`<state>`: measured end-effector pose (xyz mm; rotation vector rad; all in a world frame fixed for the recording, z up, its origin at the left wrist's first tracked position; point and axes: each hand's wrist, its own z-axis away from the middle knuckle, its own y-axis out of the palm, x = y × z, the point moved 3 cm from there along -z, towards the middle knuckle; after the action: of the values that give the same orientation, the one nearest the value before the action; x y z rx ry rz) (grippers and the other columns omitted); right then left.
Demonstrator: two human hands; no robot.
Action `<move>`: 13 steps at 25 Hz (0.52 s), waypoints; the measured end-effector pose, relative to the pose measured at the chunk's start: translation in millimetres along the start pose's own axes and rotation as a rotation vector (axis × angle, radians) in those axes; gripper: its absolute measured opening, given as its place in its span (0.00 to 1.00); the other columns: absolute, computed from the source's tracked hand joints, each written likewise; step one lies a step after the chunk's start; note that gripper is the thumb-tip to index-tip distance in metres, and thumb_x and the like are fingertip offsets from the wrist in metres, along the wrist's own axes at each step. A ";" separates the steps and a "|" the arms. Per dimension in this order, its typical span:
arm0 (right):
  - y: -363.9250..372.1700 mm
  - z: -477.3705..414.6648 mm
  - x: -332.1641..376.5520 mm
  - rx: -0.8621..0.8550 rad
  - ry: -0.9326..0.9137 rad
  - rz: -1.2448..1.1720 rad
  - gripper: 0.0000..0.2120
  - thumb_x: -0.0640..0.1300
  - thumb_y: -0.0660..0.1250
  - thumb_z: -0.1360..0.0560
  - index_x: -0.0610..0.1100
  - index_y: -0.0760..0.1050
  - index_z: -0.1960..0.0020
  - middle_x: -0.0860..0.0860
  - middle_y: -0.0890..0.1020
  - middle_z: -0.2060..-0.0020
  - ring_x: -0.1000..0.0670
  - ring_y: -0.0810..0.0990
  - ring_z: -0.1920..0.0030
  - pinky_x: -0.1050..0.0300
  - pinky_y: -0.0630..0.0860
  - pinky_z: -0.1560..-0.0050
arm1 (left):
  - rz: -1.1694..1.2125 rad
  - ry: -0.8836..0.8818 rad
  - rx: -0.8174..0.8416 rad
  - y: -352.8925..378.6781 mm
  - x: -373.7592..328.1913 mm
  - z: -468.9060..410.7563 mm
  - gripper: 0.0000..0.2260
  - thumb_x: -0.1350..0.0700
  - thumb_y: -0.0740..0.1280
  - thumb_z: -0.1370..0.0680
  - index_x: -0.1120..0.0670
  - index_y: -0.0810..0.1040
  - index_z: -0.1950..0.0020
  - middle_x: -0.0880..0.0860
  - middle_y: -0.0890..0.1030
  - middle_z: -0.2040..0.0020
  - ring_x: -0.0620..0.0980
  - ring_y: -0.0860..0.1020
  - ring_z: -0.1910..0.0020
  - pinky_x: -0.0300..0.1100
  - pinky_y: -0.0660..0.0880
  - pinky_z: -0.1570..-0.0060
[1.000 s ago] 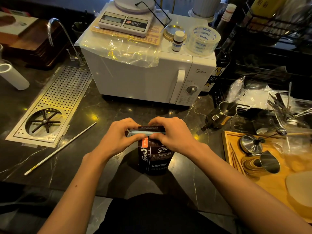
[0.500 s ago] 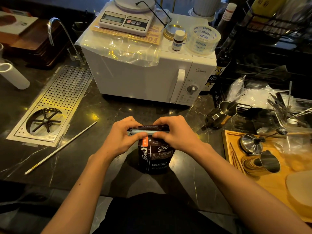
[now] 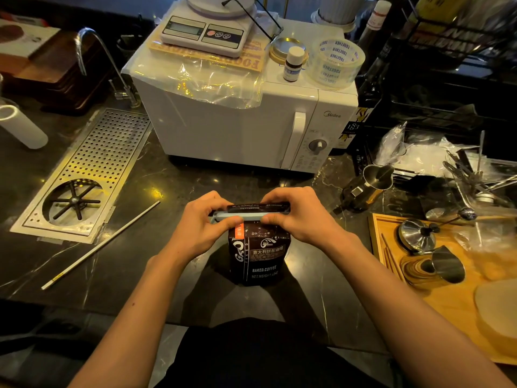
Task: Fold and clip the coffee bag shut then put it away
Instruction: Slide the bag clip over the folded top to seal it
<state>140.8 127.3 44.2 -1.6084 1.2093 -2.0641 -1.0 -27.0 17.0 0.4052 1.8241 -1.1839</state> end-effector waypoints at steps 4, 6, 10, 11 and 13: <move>-3.1 6.6 -10.7 0.014 -0.005 -0.017 0.14 0.45 0.75 0.28 0.48 0.80 0.43 0.54 0.84 0.51 0.58 0.80 0.51 0.71 0.72 0.52 | -0.009 -0.014 0.004 -0.7 3.2 -3.0 0.08 0.57 0.75 0.27 0.59 0.84 0.52 0.49 0.77 0.59 0.42 0.76 0.59 0.32 0.69 0.61; -5.5 14.2 -19.9 -0.039 0.013 -0.064 0.13 0.43 0.75 0.29 0.48 0.81 0.45 0.56 0.84 0.54 0.58 0.81 0.52 0.71 0.73 0.52 | -0.001 -0.009 0.021 1.2 2.0 -0.7 0.07 0.57 0.75 0.27 0.58 0.84 0.52 0.49 0.78 0.59 0.43 0.76 0.59 0.33 0.70 0.60; 2.6 21.8 -24.6 -0.147 0.066 -0.178 0.12 0.42 0.77 0.31 0.50 0.82 0.49 0.56 0.84 0.57 0.57 0.82 0.54 0.67 0.76 0.52 | 0.033 -0.005 0.020 1.1 5.3 0.7 0.06 0.55 0.76 0.28 0.46 0.80 0.58 0.47 0.78 0.59 0.41 0.77 0.58 0.28 0.70 0.62; 4.5 22.4 -26.4 -0.188 0.082 -0.200 0.12 0.42 0.77 0.32 0.50 0.82 0.49 0.55 0.84 0.57 0.55 0.82 0.54 0.65 0.77 0.52 | 0.059 -0.041 0.007 1.0 8.5 0.3 0.08 0.55 0.77 0.29 0.43 0.79 0.59 0.47 0.79 0.59 0.41 0.78 0.58 0.29 0.72 0.61; 8.2 26.0 -31.8 -0.290 0.139 -0.305 0.12 0.41 0.78 0.33 0.51 0.82 0.51 0.54 0.85 0.58 0.53 0.83 0.55 0.63 0.78 0.53 | 0.234 -0.166 -0.066 4.7 14.8 1.8 0.08 0.54 0.79 0.32 0.42 0.82 0.60 0.48 0.83 0.59 0.43 0.81 0.57 0.32 0.77 0.60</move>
<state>173.0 131.0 17.7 -1.9082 1.4441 -2.3029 -5.0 -28.9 2.0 0.4552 1.6201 -0.9645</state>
